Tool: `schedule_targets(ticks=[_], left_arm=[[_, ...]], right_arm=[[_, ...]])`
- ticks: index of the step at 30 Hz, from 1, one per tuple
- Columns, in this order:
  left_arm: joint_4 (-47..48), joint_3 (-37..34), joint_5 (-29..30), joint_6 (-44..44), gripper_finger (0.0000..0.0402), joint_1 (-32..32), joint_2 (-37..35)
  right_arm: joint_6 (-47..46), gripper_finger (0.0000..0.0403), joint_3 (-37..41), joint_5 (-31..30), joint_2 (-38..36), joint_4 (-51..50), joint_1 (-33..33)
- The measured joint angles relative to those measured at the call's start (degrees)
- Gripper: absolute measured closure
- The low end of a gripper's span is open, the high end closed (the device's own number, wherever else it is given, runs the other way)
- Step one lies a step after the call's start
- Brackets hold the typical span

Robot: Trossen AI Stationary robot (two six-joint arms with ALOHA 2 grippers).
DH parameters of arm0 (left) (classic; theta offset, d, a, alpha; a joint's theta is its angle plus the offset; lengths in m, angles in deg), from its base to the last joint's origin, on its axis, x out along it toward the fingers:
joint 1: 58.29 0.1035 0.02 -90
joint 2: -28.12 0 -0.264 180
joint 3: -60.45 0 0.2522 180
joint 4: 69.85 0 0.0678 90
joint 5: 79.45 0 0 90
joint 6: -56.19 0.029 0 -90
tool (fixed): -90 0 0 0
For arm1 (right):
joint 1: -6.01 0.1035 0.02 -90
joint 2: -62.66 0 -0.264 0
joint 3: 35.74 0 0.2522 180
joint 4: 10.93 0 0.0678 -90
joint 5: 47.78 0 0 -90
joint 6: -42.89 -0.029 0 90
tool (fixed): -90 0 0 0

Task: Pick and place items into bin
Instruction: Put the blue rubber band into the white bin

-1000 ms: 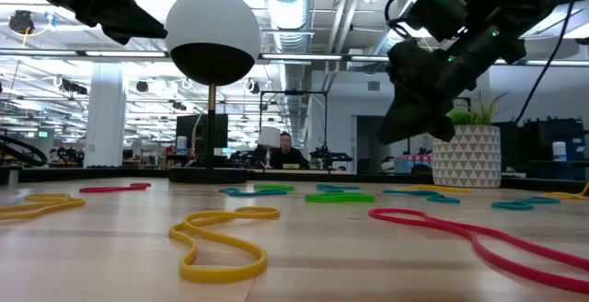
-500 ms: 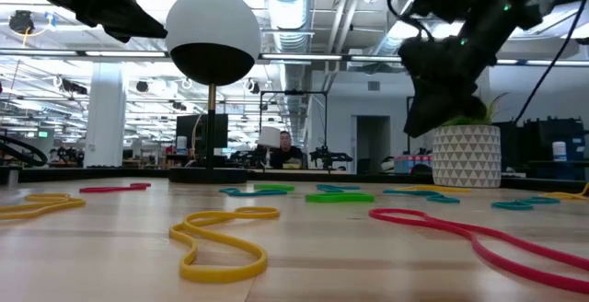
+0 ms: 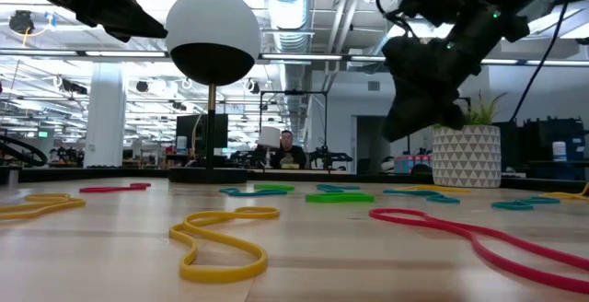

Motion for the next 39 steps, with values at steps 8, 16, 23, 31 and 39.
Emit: schedule_targets(ticks=[8, 16, 23, 31, 39], left_arm=[[0.0, 0.0, 0.0, -0.5, 0.0324, 0.0, 0.0], [0.0, 0.0, 0.0, -0.4, 0.0324, 0.0, 0.0], [0.0, 0.0, 0.0, -0.2, 0.0324, 0.0, 0.0], [0.0, 0.0, 0.0, 0.0, 0.0324, 0.0, 0.0], [0.0, 0.0, 0.0, 0.0, 0.0324, 0.0, 0.0]], right_arm=[[-10.7, 0.0332, 0.0, 0.6, 1.8, -17.2, -0.5], [-11.8, 0.0332, 0.0, -0.6, 1.8, -16.7, -0.4], [-12.0, 0.0332, 0.0, 0.0, 5.0, -14.6, 1.1], [-12.2, 0.0332, -0.1, 1.3, 9.1, -10.4, 1.9], [-12.1, 0.0332, 0.1, 2.3, 6.5, -9.9, 0.6]])
